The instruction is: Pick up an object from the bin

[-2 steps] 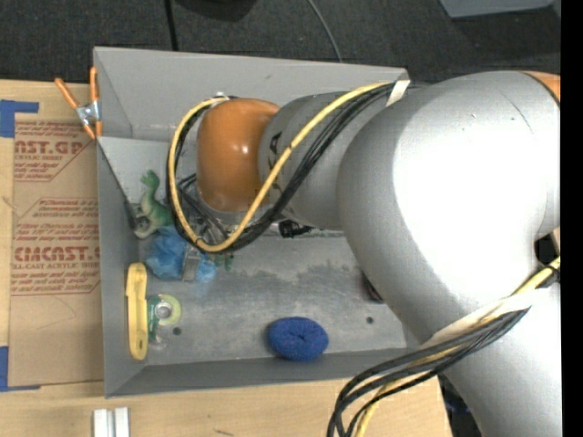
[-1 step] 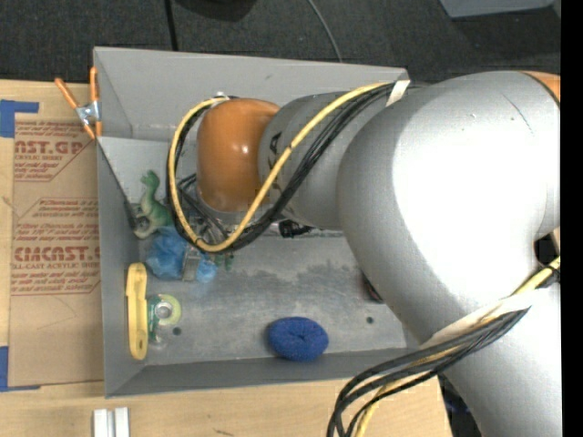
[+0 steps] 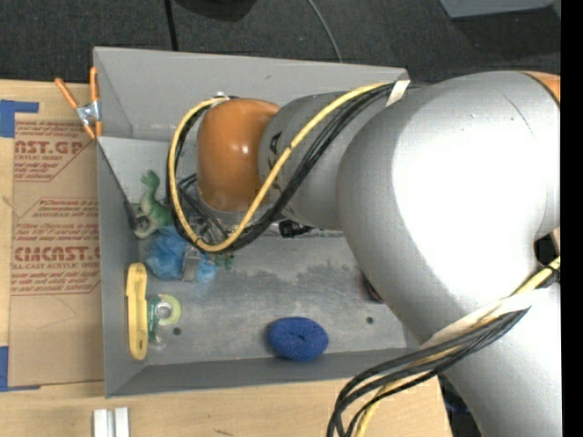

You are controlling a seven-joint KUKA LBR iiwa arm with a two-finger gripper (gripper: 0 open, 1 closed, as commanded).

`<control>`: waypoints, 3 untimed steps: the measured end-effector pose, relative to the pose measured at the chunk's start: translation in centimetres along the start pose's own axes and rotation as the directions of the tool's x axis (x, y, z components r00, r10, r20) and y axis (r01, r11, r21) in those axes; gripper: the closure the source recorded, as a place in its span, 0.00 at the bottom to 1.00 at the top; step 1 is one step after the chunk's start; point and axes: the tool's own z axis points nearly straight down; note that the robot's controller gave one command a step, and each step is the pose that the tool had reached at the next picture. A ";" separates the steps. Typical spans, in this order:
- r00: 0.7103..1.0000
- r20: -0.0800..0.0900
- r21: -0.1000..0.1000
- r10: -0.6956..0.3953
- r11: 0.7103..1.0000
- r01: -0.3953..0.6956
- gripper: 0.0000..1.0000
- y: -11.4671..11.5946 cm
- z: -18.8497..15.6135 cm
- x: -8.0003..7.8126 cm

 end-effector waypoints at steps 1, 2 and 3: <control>1.000 0.000 0.000 0.000 1.000 0.000 1.00 0.0 0.0 0.0; 1.000 0.000 0.000 0.000 1.000 0.000 1.00 0.0 0.0 0.0; 1.000 0.000 0.000 0.000 1.000 0.000 1.00 0.0 0.0 0.0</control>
Offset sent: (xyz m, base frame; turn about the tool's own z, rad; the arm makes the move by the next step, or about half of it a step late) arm 0.0000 0.0000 0.0000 0.0000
